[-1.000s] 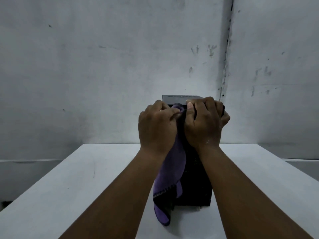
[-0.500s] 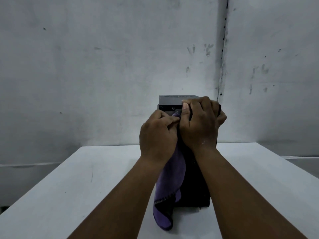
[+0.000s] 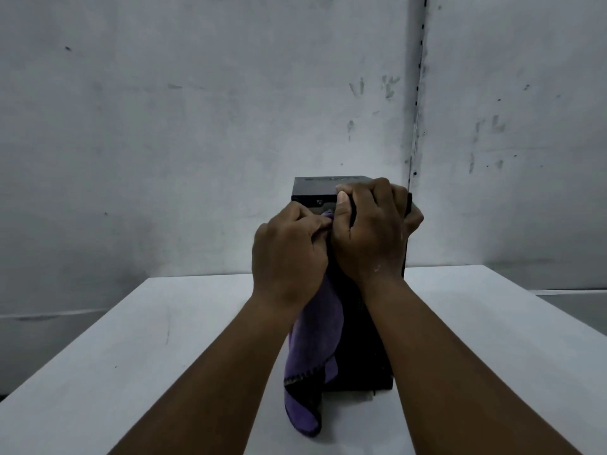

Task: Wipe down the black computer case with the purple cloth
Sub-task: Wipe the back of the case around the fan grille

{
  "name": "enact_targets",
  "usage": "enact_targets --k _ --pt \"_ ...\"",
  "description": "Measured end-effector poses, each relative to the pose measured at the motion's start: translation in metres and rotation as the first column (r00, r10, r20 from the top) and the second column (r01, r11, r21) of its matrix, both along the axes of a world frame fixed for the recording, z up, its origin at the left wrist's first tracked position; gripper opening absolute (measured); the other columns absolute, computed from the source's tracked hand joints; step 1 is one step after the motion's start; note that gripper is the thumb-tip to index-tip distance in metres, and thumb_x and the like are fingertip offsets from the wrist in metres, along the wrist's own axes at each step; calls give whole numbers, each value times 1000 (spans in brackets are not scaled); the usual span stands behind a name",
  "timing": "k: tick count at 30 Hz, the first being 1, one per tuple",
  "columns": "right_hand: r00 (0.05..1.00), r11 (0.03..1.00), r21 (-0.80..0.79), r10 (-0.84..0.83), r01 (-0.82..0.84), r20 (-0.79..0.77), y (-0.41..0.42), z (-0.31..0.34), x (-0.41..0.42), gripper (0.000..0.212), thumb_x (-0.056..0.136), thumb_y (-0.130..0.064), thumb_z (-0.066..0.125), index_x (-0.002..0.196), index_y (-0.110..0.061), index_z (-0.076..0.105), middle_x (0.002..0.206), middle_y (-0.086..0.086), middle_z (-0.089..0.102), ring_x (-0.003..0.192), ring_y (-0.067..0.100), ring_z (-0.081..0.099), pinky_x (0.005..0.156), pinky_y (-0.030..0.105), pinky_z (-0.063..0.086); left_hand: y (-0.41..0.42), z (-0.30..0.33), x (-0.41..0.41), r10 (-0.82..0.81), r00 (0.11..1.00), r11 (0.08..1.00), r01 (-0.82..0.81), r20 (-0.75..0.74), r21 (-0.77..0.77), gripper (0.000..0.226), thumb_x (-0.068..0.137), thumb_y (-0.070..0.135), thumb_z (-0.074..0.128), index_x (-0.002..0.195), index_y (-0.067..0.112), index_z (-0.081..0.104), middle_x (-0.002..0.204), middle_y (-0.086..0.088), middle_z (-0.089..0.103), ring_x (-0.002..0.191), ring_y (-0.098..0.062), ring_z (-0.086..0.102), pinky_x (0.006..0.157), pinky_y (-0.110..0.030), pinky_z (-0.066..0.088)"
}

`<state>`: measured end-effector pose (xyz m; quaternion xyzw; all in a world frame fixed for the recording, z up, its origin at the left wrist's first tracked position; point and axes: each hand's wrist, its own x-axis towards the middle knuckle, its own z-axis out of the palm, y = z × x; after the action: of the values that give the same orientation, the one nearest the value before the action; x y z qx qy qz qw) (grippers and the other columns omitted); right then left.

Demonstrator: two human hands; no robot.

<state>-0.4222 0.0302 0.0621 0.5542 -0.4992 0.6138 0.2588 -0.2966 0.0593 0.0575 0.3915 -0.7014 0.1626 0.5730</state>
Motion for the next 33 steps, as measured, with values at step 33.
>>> enact_targets --k 33 --pt "1000 1000 14 3 -3 23 5 3 5 22 98 -36 49 103 -30 70 110 -10 59 116 20 48 99 42 28 -3 -3 9 64 996 997 -67 -54 -38 24 97 28 61 104 16 81 87 -2 66 72 -21 61 64 -44 55"
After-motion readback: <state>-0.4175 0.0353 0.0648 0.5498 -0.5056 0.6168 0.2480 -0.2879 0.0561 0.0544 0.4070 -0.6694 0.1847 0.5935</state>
